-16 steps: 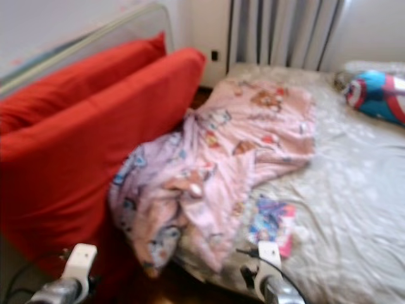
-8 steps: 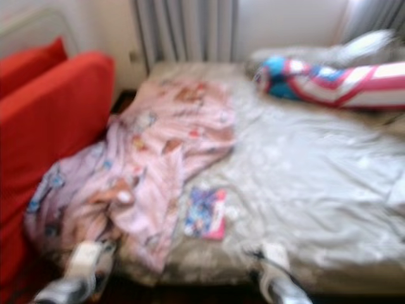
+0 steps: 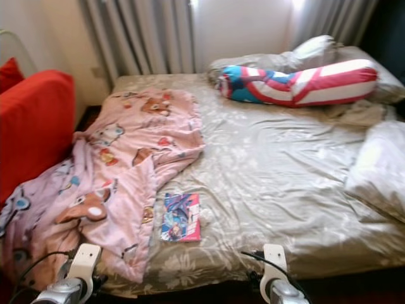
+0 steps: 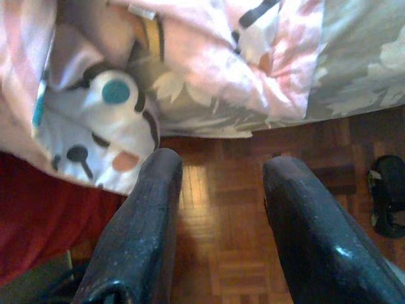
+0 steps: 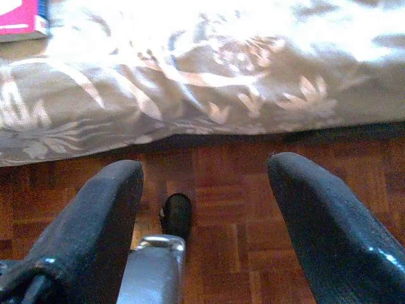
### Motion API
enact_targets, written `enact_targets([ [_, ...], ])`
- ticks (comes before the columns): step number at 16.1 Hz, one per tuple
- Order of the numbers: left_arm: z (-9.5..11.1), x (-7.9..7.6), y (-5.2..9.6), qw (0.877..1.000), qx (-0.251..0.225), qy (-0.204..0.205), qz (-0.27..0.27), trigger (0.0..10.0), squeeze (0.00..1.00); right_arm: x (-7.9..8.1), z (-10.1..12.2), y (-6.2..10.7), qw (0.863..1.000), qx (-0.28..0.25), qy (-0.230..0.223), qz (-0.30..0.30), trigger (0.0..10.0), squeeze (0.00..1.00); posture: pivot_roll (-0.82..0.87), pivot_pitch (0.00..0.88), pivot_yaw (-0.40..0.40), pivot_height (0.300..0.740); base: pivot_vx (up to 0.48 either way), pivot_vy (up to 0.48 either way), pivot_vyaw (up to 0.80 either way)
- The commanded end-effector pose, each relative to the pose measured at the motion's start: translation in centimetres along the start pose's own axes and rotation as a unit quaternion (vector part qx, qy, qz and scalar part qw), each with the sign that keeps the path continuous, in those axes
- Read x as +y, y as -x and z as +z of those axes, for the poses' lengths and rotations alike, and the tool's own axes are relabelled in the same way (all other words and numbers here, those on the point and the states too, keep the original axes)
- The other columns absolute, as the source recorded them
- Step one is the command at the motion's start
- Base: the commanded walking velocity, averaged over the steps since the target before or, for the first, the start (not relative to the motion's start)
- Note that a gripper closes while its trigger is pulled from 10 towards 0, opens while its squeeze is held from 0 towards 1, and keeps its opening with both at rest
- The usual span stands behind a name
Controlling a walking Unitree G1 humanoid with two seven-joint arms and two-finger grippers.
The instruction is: Clean up the room
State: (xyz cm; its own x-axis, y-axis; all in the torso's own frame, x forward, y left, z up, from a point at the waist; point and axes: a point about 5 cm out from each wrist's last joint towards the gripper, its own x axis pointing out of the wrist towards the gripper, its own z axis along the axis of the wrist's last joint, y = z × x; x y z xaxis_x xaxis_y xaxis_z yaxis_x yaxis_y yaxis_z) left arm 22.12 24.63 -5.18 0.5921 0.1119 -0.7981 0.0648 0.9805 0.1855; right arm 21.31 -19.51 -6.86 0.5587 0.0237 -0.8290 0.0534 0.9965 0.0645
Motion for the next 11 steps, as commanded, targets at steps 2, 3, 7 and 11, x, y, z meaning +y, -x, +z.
enact_targets([
  [2, -0.44, 0.35, 0.08, 1.000, 0.009, -0.007, 0.005, 10.0, 0.00, 0.14, 0.15, -0.02, 1.000, -0.006, -0.003, 0.003, 10.0, 0.00, -0.03, 0.000, 0.005, 0.740, 0.000, -0.122, 0.00],
  [3, -0.45, 0.35, 0.09, 1.000, 0.010, -0.007, 0.005, 10.0, 0.00, 0.13, 0.14, -0.02, 1.000, -0.006, 0.000, 0.003, 10.0, 0.00, -0.03, 0.000, 0.005, 0.740, 0.000, -0.244, 0.00],
  [7, -0.42, 0.36, 0.08, 1.000, 0.010, -0.007, 0.004, 10.0, 0.00, 0.06, 0.33, -0.02, 1.000, -0.006, 0.025, 0.000, 10.0, 0.00, -0.03, 0.000, 0.006, 0.740, 0.000, -0.247, 0.53],
  [11, -0.38, 0.43, 0.09, 1.000, 0.008, -0.004, 0.005, 10.0, 0.00, 0.16, 0.26, -0.03, 1.000, -0.006, 0.004, 0.000, 10.0, 0.00, -0.03, 0.000, 0.009, 0.740, 0.000, -0.264, 0.00],
])
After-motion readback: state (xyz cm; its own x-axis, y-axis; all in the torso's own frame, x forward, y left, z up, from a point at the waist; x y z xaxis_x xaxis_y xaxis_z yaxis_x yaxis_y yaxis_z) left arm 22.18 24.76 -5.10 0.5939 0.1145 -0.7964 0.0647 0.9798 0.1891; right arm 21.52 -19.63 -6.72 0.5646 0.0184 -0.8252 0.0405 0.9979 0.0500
